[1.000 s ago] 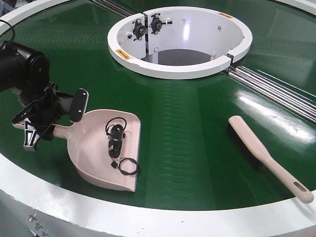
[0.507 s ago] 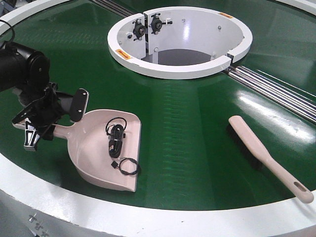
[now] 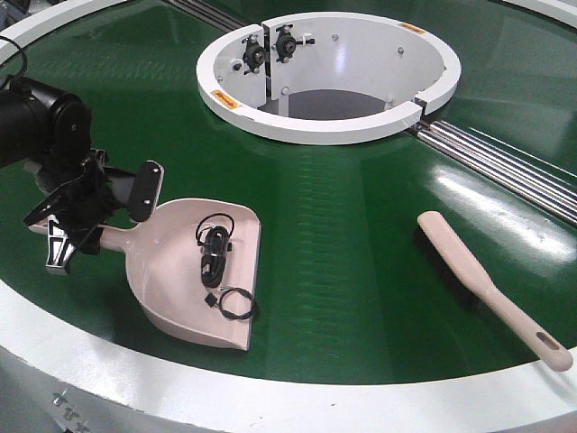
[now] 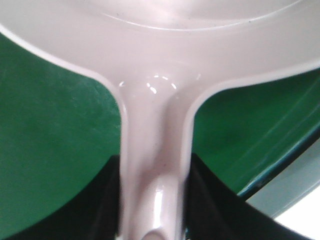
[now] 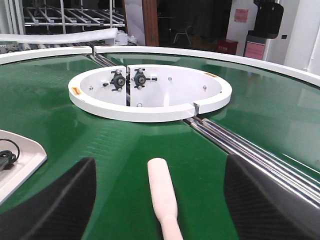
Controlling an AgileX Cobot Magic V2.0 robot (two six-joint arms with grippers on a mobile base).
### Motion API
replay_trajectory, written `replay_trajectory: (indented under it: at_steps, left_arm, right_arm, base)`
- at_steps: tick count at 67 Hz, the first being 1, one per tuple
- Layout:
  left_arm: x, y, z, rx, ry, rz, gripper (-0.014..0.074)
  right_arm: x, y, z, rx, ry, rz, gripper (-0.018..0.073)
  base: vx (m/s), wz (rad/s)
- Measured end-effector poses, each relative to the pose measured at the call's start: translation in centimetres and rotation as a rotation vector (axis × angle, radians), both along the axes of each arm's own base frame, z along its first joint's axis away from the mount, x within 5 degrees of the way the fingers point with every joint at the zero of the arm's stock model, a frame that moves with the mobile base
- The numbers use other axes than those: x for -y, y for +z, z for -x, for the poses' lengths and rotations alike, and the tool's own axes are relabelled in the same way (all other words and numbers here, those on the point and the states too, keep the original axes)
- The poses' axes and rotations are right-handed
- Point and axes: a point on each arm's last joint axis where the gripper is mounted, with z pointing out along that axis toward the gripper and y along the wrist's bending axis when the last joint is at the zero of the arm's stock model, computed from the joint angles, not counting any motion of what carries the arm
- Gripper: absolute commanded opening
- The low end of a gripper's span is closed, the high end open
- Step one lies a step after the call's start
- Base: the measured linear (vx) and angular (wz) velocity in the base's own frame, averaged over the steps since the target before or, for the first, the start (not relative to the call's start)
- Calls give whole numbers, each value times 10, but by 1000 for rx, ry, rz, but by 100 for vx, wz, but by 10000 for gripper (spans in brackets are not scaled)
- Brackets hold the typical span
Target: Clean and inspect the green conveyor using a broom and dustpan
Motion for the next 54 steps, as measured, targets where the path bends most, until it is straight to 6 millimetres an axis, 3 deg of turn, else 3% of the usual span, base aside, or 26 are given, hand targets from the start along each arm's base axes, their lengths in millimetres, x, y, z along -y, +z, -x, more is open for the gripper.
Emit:
replay_trajectory:
  at_steps: [34, 54]
  left_arm:
    - [1, 0, 0, 3, 27, 19, 415]
    - [0, 0, 5, -45, 50, 9, 438]
  right_arm:
    - [0, 0, 0, 0, 0, 0, 505]
    - [0, 0, 0, 0, 0, 0, 505]
  base:
    - [0, 0]
    - [0, 0]
